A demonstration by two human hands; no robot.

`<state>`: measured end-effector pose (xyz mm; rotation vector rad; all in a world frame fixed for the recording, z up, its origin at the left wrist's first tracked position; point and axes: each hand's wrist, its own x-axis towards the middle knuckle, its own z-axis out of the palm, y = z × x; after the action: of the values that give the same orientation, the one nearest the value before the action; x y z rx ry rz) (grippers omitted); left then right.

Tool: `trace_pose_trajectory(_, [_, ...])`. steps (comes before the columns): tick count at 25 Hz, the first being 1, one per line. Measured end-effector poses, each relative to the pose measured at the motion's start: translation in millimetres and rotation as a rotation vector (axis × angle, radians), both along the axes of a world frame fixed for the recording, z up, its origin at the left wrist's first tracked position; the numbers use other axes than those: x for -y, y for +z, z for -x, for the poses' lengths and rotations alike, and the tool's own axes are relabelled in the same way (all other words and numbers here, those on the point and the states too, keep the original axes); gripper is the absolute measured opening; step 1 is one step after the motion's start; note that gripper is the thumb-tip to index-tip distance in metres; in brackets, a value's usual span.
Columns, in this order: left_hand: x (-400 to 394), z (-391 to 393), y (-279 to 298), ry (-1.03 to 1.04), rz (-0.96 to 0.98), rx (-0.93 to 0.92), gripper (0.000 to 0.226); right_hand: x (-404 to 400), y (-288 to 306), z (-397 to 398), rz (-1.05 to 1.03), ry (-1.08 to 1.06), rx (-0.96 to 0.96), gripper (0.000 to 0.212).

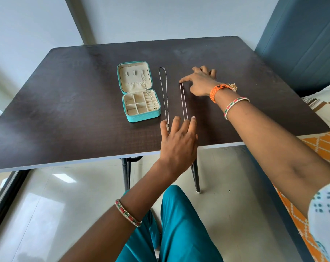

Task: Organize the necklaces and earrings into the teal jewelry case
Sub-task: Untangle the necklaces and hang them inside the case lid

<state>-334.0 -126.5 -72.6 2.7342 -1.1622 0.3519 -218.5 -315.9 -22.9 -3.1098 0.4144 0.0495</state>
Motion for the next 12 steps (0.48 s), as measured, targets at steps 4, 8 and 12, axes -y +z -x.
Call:
trace_pose_trajectory(4, [10, 1, 0, 0.022, -0.008, -0.075, 0.053, 1, -3, -2, -0.067, -0.006, 0.002, 0.071])
trace_pose_trajectory(8, [4, -5, 5, 0.057, 0.148, 0.04, 0.046, -2, 0, -3, -0.178, -0.017, 0.154, 0.059])
trace_pose_trajectory(12, [-28, -53, 21, 0.235, 0.312, -0.007, 0.044, -38, 10, 0, -0.371, 0.091, 0.36, 0.042])
